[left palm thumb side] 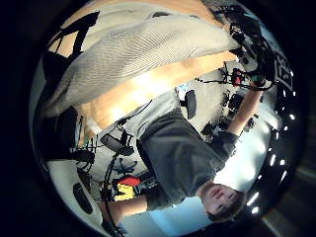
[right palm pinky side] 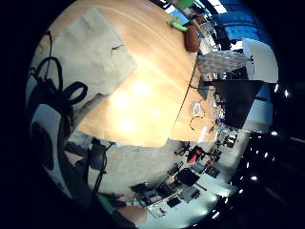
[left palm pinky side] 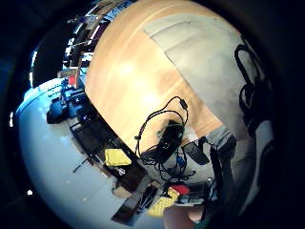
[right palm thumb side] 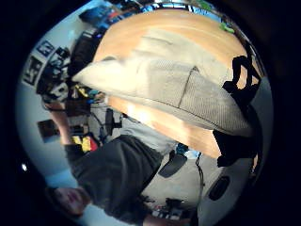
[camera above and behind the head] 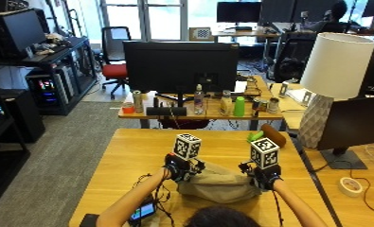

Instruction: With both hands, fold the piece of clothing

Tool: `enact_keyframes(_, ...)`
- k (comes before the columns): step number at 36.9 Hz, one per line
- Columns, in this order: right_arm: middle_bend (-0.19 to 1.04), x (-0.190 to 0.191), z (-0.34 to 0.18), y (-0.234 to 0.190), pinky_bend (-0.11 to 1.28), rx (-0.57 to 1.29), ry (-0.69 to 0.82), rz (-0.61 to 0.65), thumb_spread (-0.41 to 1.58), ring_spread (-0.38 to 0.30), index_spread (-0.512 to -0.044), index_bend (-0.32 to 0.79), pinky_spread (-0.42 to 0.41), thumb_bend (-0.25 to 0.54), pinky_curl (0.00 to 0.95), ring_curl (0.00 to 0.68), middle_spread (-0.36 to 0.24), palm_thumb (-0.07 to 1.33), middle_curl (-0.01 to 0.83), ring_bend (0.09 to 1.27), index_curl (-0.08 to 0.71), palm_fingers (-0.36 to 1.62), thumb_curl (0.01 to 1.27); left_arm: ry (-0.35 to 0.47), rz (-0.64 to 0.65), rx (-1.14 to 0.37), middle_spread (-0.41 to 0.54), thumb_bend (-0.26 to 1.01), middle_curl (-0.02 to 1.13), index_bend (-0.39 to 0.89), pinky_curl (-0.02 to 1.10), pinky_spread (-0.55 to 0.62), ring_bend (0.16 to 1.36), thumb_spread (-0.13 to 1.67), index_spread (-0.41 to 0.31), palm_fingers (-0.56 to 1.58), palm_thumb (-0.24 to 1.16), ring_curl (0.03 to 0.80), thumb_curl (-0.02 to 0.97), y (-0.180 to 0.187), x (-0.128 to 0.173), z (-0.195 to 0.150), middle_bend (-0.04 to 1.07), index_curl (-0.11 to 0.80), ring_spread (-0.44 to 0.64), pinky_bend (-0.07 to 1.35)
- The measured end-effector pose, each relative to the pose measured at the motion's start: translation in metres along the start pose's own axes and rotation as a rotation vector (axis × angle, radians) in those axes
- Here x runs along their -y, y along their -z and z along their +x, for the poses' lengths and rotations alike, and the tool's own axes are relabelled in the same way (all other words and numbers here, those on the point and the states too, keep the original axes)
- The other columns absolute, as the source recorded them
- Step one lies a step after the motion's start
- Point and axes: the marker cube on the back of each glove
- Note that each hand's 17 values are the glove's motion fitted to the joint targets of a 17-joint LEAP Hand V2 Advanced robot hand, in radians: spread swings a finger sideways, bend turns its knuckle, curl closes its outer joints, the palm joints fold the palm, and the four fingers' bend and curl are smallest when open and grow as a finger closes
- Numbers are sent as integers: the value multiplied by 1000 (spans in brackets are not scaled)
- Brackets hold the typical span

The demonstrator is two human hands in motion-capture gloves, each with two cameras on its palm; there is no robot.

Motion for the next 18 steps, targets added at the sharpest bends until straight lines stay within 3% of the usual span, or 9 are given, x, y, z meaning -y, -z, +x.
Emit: enact_keyframes(18, 370, 1, 1, 22, 574, 4, -19, 2, 846, -212, -258, 167, -335, -16, 399, 455, -123, 1141, 471, 716, 407, 1342, 343, 27, 9, 16, -309, -6, 509, 171, 390, -550, 460, 1196, -289, 1256, 951, 424, 369, 29, -1, -5, 205, 466, -373, 655)
